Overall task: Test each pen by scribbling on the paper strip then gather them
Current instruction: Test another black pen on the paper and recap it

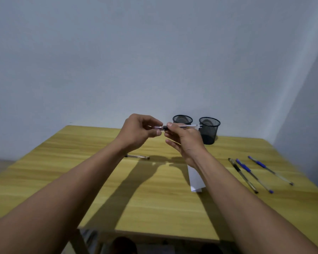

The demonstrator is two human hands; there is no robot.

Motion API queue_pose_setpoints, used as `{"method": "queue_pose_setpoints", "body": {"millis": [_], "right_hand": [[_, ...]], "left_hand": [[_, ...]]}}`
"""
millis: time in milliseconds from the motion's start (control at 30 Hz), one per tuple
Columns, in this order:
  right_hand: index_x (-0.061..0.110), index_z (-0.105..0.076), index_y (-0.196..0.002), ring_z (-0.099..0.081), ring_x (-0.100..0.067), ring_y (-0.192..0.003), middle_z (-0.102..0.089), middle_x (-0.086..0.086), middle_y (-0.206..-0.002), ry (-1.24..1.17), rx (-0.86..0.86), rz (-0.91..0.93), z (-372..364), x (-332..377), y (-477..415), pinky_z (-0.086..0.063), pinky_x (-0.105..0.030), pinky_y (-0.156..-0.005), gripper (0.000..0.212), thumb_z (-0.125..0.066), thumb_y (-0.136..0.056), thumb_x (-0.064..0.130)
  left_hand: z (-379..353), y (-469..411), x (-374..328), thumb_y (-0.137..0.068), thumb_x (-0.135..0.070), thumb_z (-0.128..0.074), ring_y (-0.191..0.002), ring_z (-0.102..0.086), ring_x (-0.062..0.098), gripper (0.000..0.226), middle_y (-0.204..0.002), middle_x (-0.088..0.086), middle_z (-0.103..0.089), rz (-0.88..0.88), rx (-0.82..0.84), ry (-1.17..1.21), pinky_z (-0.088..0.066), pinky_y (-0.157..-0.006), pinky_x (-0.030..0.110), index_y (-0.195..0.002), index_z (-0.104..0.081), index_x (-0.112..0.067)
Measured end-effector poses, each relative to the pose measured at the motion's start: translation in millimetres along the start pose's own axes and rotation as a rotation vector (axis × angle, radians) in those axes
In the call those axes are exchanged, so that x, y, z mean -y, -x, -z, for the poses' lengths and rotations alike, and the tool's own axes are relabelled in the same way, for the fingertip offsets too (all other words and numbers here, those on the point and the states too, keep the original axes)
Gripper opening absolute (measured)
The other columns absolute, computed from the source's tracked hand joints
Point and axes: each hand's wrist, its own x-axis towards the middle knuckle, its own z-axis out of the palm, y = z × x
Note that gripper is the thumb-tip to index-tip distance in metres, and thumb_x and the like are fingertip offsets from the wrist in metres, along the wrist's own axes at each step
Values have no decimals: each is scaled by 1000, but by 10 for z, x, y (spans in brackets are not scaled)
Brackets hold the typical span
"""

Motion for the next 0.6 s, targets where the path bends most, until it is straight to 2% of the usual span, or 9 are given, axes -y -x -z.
{"method": "queue_pose_setpoints", "body": {"millis": [67,133,167,200,300,333,500,600], "right_hand": [[9,-73,-96,-75,-13,-75,-75,-7,-82,-13,-4,-8,52,24,5,-62,-30,-76,9,-75,-91,16],[7,-73,-99,-74,-13,-73,-76,-7,-79,-16,-19,-12,96,29,-1,-63,-26,-71,14,-76,-90,17],[5,-74,-99,-74,-13,-71,-76,-7,-78,-16,-30,-12,113,29,-3,-62,-25,-70,16,-76,-90,18],[3,-74,-97,-73,-13,-69,-75,-8,-76,-21,-40,-11,124,27,-5,-62,-24,-68,16,-76,-90,17],[2,-74,-90,-70,-14,-65,-75,-10,-74,-49,-57,-5,136,20,-12,-61,-21,-65,13,-76,-89,14],[2,-73,-90,-70,-14,-64,-75,-11,-74,-56,-58,-3,140,19,-16,-61,-21,-65,12,-76,-89,14],[3,-72,-86,-70,-13,-62,-75,-9,-70,-78,-58,9,180,39,-46,-61,-20,-64,11,-76,-90,13],[3,-73,-83,-70,-14,-62,-75,-10,-71,-61,-65,15,220,38,-69,-61,-20,-65,12,-75,-90,12]], "left_hand": [[-41,6,-11,-81,-8,-80,-81,-72,8,20,-85,0,-77,-49,-14,-99,-57,-78,23,-101,-78,-12],[-94,30,-30,-85,-13,-77,-69,-64,-7,17,-79,-10,-74,-137,-30,-224,-47,-71,10,-102,-79,-16],[-126,43,-32,-87,-16,-75,-68,-63,-9,16,-77,-11,-72,-181,-37,-272,-45,-69,8,-103,-79,-17],[-150,55,-25,-90,-17,-73,-68,-63,-7,15,-76,-10,-72,-214,-42,-299,-45,-68,11,-103,-79,-17],[-194,68,4,-97,-20,-64,-68,-65,18,15,-72,2,-70,-269,-55,-345,-52,-65,35,-100,-78,-16],[-205,59,13,-98,-21,-62,-68,-63,23,16,-71,3,-69,-272,-56,-357,-52,-65,39,-98,-77,-16],[-260,-18,-22,-98,-16,-60,-66,-65,20,19,-73,5,-72,-164,-52,-272,-55,-71,39,-90,-75,-8],[-292,-78,-21,-98,-16,-59,-68,-67,24,21,-73,7,-72,-106,-18,-238,-57,-74,42,-86,-75,-9]]}}
